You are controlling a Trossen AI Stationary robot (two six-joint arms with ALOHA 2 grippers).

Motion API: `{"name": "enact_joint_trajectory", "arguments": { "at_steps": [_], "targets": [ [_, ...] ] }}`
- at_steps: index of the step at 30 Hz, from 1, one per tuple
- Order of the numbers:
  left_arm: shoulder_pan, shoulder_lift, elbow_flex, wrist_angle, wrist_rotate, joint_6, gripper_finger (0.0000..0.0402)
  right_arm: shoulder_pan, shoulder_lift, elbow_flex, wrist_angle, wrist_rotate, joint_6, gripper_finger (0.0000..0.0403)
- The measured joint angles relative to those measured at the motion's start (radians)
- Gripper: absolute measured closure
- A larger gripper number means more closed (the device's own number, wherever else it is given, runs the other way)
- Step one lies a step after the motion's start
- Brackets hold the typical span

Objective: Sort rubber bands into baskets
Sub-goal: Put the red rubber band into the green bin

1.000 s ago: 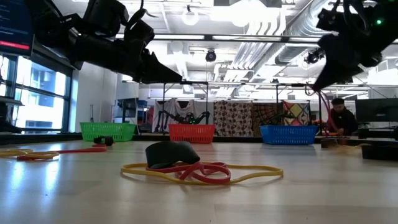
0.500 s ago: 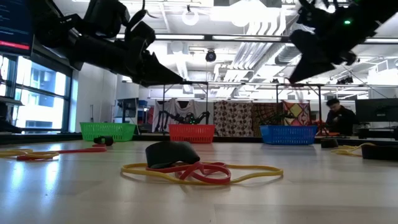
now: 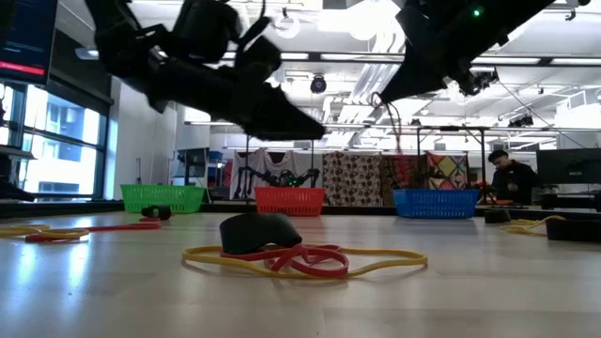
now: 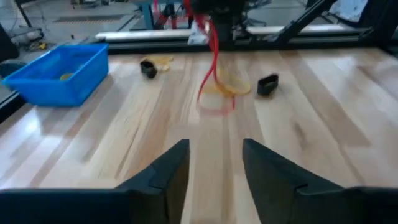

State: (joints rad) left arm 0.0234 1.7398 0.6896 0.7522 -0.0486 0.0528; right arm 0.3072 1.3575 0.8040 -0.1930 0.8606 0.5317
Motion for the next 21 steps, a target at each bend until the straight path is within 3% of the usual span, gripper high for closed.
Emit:
{"name": "enact_joint_trajectory", "arguments": {
  "at_steps": [9,21],
  "targets": [
    [-0.007,0.097,0.132,-0.002,-0.048,-0.042,0.0215,0.000,0.000,-0.001,0.048,-0.010,-0.036,0.0403],
    [-0.007,0.125,0.215,-0.016,-0.006,-0.050,0.0206,0.001,0.000,-0.001,0.083,-0.021,-0.046,0.0403]
  ]
}}
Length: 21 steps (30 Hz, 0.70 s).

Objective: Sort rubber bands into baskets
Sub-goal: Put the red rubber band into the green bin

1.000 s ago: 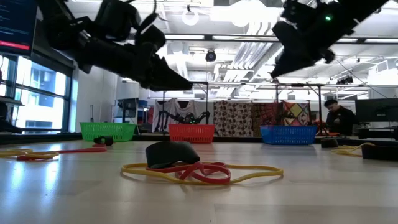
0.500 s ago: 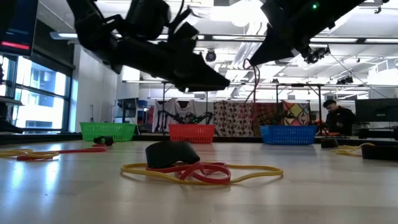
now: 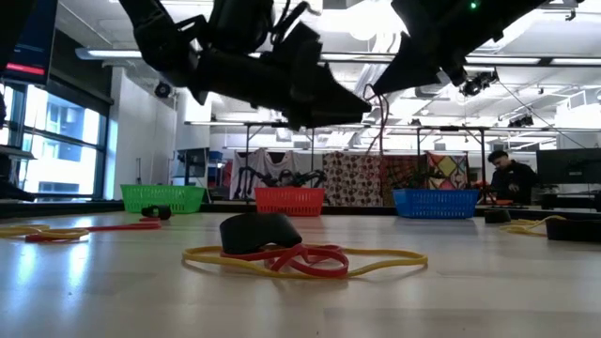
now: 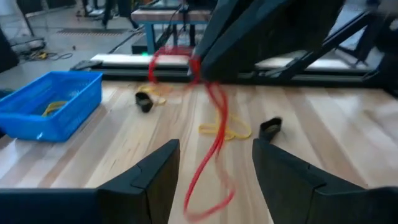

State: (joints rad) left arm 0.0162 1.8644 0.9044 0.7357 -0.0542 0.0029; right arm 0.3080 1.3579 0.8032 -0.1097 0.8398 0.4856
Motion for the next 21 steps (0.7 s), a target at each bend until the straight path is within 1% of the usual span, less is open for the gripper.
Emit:
{"name": "enact_joint_trajectory", "arguments": {
  "at_steps": [9,16,21],
  "targets": [
    [0.000,-0.001,0.022,-0.008,0.072,-0.004,0.0206,0.000,0.000,0.000,0.051,-0.005,-0.042,0.0403],
    [0.000,-0.001,0.022,-0.008,0.075,-0.010,0.0206,0.000,0.000,0.000,0.092,-0.006,-0.068,0.0403],
    [0.000,-0.001,0.022,0.012,0.111,-0.011,0.0206,0.000,0.001,0.000,0.118,-0.011,-0.068,0.0403]
  ]
}}
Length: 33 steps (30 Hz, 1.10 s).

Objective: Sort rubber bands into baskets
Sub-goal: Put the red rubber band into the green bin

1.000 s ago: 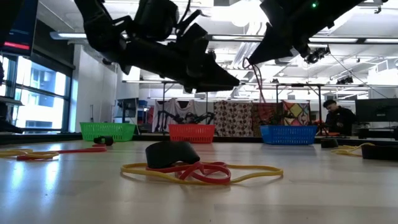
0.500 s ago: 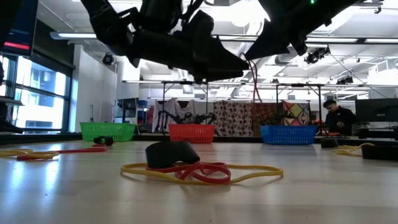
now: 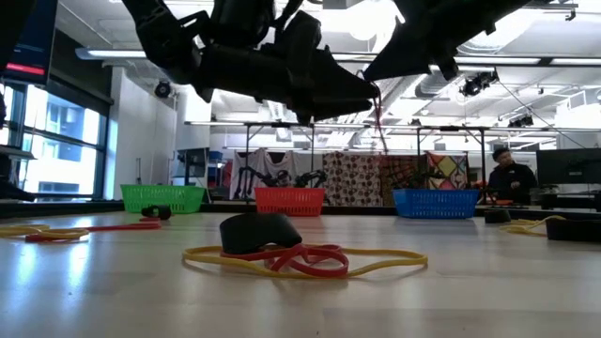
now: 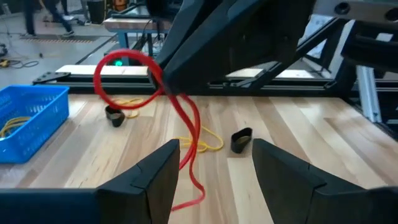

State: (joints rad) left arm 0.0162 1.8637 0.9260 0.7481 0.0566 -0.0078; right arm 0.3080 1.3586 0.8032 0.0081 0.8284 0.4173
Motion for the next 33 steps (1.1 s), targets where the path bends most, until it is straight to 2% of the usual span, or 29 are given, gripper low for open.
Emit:
{"name": "enact_joint_trajectory", "arguments": {
  "at_steps": [6,16,21,28,33],
  "targets": [
    [0.000,0.000,0.011,0.004,0.013,0.000,0.0219,0.000,0.000,0.000,0.041,-0.019,-0.026,0.0403],
    [-0.003,0.000,0.025,0.001,0.012,0.000,0.0264,0.000,0.000,0.000,0.049,-0.020,-0.034,0.0403],
    [-0.003,0.000,0.025,0.006,0.012,0.000,0.0304,0.000,0.000,0.000,0.050,-0.020,-0.034,0.0403],
    [-0.003,0.000,0.024,0.015,0.012,0.011,0.0393,0.000,0.000,0.000,0.056,-0.021,-0.037,0.0403],
    [-0.003,0.000,0.024,0.014,0.012,0.012,0.0398,0.000,0.000,0.000,0.056,-0.030,-0.039,0.0403]
  ]
}}
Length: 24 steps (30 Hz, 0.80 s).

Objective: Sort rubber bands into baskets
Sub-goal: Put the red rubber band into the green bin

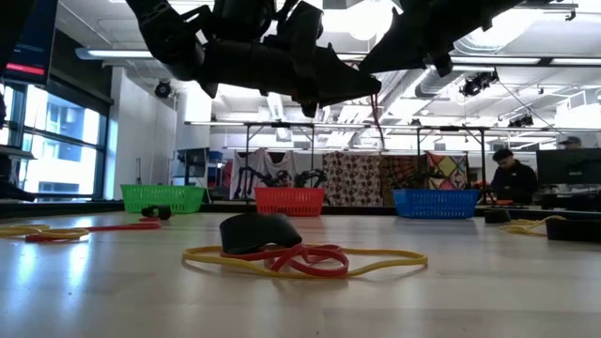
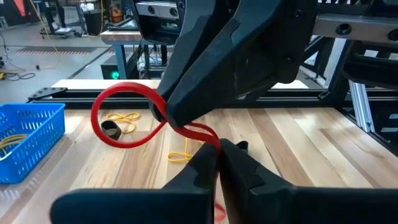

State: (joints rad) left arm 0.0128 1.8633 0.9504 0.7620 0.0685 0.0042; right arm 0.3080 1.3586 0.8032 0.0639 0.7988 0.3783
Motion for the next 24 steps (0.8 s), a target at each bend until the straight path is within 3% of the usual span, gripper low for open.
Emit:
{"name": "enact_joint_trajectory", "arguments": {
  "at_steps": [4,9,19,24],
  "targets": [
    [0.000,0.000,0.000,-0.005,0.000,0.011,0.0400,0.000,0.000,0.000,0.001,-0.034,-0.006,0.0403],
    [0.000,0.000,0.000,-0.018,0.000,0.009,0.0401,0.000,0.000,0.000,0.001,0.008,-0.025,0.0390],
    [0.000,0.000,-0.001,-0.094,-0.001,0.042,0.0401,0.000,0.000,0.000,0.023,0.056,-0.072,0.0278],
    [0.000,-0.009,-0.012,-0.124,-0.002,0.043,0.0401,0.000,0.000,0.000,0.023,0.088,-0.094,0.0248]
  ]
}}
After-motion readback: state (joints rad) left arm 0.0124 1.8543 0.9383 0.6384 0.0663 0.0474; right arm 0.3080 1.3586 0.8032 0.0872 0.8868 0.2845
